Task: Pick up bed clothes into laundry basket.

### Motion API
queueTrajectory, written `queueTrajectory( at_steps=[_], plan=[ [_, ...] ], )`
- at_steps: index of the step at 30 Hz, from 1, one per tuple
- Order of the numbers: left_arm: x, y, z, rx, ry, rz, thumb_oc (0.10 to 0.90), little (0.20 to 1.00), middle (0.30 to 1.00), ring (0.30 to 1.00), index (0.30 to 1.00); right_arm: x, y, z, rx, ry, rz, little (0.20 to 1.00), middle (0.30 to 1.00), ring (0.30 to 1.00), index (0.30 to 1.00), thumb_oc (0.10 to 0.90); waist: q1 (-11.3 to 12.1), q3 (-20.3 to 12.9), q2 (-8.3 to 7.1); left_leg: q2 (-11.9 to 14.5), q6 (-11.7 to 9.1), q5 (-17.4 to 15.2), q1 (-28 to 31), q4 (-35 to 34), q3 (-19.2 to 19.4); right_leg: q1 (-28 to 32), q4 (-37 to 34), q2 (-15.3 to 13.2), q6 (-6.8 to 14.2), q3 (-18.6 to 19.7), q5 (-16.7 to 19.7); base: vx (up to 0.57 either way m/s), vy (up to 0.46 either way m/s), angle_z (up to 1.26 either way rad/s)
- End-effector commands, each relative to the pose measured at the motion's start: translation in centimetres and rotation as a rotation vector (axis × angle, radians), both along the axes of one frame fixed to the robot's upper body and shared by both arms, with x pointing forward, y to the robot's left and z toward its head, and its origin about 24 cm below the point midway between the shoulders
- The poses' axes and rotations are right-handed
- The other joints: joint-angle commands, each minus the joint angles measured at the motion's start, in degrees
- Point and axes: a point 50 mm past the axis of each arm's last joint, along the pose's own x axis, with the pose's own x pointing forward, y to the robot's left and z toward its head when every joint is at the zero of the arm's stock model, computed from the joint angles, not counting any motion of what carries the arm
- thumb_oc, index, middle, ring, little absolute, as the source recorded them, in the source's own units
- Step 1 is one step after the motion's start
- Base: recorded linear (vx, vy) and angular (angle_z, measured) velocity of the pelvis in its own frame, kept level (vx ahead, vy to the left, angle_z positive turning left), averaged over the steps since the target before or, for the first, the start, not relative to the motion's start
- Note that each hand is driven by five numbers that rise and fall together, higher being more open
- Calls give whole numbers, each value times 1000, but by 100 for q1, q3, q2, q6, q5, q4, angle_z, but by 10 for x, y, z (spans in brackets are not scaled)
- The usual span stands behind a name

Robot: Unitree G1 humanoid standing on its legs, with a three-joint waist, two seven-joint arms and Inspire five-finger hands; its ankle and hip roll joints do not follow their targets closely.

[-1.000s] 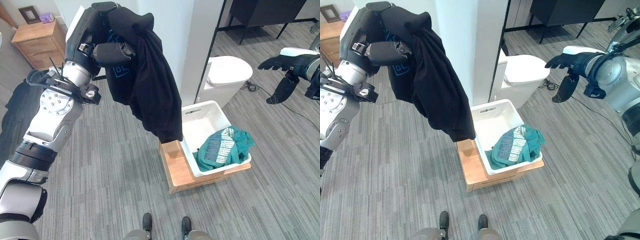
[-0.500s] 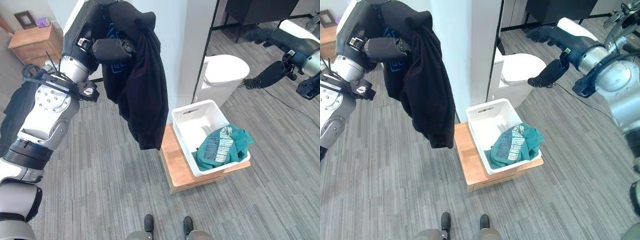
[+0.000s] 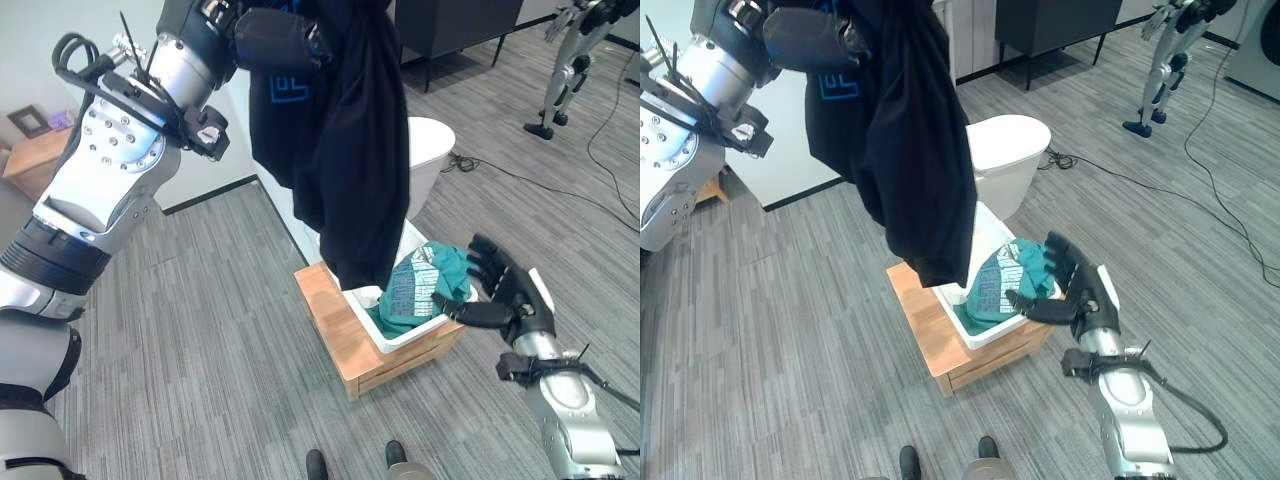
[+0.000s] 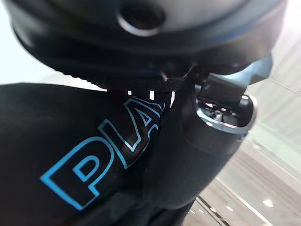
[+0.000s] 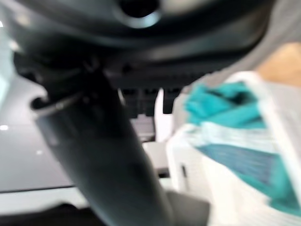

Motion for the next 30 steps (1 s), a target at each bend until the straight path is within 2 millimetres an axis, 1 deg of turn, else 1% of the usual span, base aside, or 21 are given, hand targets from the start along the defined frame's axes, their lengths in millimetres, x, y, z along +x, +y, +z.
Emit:
queueTrajectory(
  at_steps=[1, 3, 4, 5, 10, 11, 13, 14, 16, 18, 19, 22, 23, 26, 30],
  plan=[
    [-19, 2, 78, -81, -263, 31, 400, 300, 300, 300, 300, 1, 3, 76, -51, -384, 83, 900, 900, 900, 900, 800, 121, -822, -164, 116, -247, -558, 188, 11, 227, -22, 454, -130, 484, -60, -762, -12, 3, -20],
    [-14, -1, 81, -72, -252, 45, 400, 300, 300, 300, 300, -4, 6, 73, -31, -383, 93, 900, 900, 900, 900, 800, 56, -805, -159, 116, -246, -559, 194, 11, 272, -56, 473, -126, 495, -18, -760, 20, 9, -23],
    [-11, -4, 82, -54, -250, 66, 400, 300, 300, 300, 300, -7, 5, 72, -37, -377, 96, 900, 900, 900, 900, 800, -36, -788, -128, 112, -247, -619, 215, 11, 308, -65, 477, -132, 519, 28, -797, 35, 24, -12],
    [-9, -4, 84, -52, -248, 76, 400, 300, 300, 300, 300, -7, 5, 72, -40, -378, 100, 900, 900, 900, 900, 800, -76, -762, -122, 114, -240, -629, 222, 11, 331, -100, 498, -134, 534, 61, -796, 32, 31, -10],
    [2, 3, 83, -62, -217, 130, 400, 300, 300, 300, 300, -7, 6, 74, -43, -381, 109, 900, 900, 900, 900, 800, -293, -607, -41, 110, -183, -652, 208, 11, 556, -368, 613, -85, 599, 410, -732, 1, 34, -34],
    [2, 3, 83, -62, -217, 130, 400, 300, 300, 300, 300, -7, 6, 74, -43, -381, 109, 900, 900, 900, 900, 800, -283, -608, -39, 111, -182, -654, 206, 11, 568, -377, 618, -82, 600, 423, -730, 13, 39, -43],
    [7, 11, 80, -69, -202, 168, 400, 300, 300, 300, 300, -9, 6, 72, -41, -372, 119, 900, 900, 900, 900, 800, -366, -514, -10, 114, -173, -658, 175, 11, 694, -508, 650, -59, 609, 560, -701, 17, 35, -33],
    [7, 11, 80, -69, -202, 168, 400, 300, 300, 300, 300, -9, 6, 72, -41, -372, 119, 900, 900, 900, 900, 800, -361, -516, -9, 114, -173, -658, 173, 11, 698, -512, 653, -58, 609, 564, -702, 6, 23, -29],
    [10, 18, 79, -69, -192, 204, 400, 300, 300, 300, 300, -11, 5, 70, -39, -361, 116, 900, 900, 900, 900, 800, -442, -400, 9, 116, -169, -653, 120, 11, 774, -627, 659, -39, 621, 647, -664, 1, 34, -23],
    [11, 19, 78, -66, -191, 209, 400, 300, 300, 300, 300, -12, 4, 70, -38, -360, 114, 900, 900, 900, 900, 800, -461, -371, 9, 120, -172, -653, 106, 11, 798, -656, 652, -35, 623, 665, -647, 3, 27, -12],
    [12, 23, 78, -61, -190, 233, 400, 300, 300, 300, 300, -14, 2, 70, -39, -360, 107, 900, 900, 900, 900, 800, -510, -294, 5, 120, -174, -647, 61, 11, 843, -731, 630, -20, 632, 697, -626, -2, 31, -12],
    [14, 29, 77, -60, -184, 263, 400, 300, 300, 300, 300, -14, 1, 70, -40, -360, 101, 900, 900, 900, 900, 800, -531, -240, 2, 131, -174, -638, 10, 11, 903, -805, 625, -2, 631, 763, -600, 2, 18, -11],
    [14, 33, 77, -55, -184, 280, 400, 300, 300, 300, 300, -15, -2, 69, -45, -351, 89, 900, 900, 900, 900, 800, -529, -195, -28, 134, -176, -637, -33, 11, 948, -839, 604, 10, 638, 792, -573, 11, 7, -23],
    [14, 37, 76, -45, -184, 297, 400, 300, 300, 300, 300, -17, -4, 68, -49, -349, 80, 900, 900, 900, 900, 800, -521, -155, -49, 143, -187, -631, -53, 11, 974, -851, 576, 18, 644, 808, -554, 27, 1, -13],
    [15, 41, 71, 39, -183, 346, 400, 300, 300, 300, 300, -17, -4, 69, -49, -355, 78, 900, 900, 900, 900, 800, -461, -51, -103, 168, -201, -608, -123, 11, 949, -901, 543, 33, 628, 773, -551, 0, 0, 0]
  ],
)
